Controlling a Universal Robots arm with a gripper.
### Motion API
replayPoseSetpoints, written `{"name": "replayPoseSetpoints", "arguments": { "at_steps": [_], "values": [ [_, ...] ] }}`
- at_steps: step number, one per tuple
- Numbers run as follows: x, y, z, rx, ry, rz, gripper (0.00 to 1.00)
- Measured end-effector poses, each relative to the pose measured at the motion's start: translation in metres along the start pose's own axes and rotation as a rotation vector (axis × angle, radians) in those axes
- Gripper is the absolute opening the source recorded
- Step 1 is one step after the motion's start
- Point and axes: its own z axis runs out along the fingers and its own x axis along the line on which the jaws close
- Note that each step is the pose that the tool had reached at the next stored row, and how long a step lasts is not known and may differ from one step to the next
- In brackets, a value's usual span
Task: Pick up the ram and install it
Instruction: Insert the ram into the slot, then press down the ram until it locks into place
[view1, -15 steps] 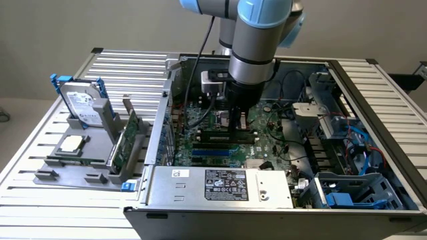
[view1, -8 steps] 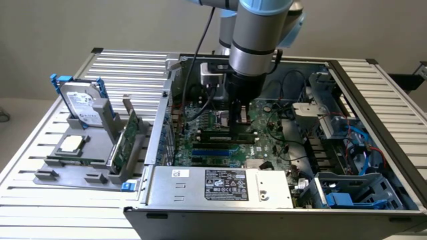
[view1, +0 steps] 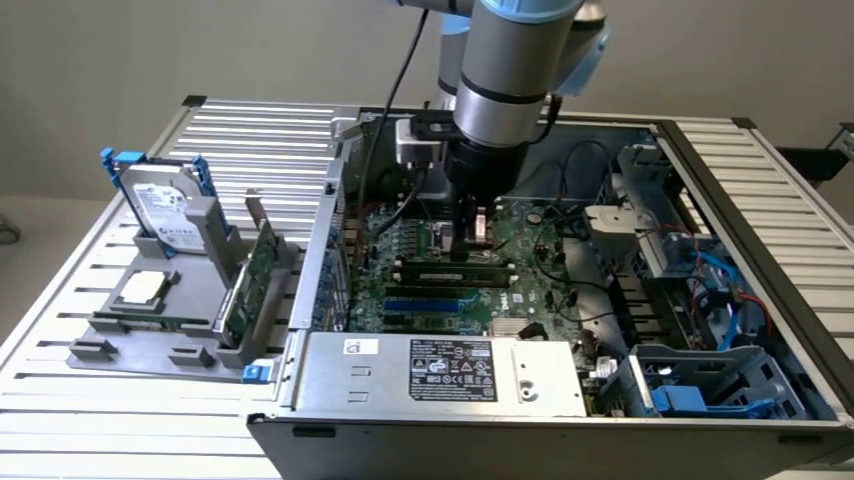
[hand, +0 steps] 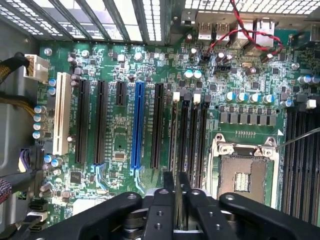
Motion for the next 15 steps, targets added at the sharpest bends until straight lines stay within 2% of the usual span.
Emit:
{"name": "replayPoseSetpoints", "arguments": {
  "at_steps": [2,5,9,15],
  "values": [
    [0.0,0.0053,0.0003,-0.0005,0.0002,0.0,0.11],
    [-0.001,0.0141,0.001,-0.0004,0.0001,0.0,0.11],
    [-0.001,0.0156,0.0031,-0.0004,0.0001,0.0,0.11],
    [-0.001,0.016,0.0129,-0.0003,0.0001,0.0,0.11]
  ]
}}
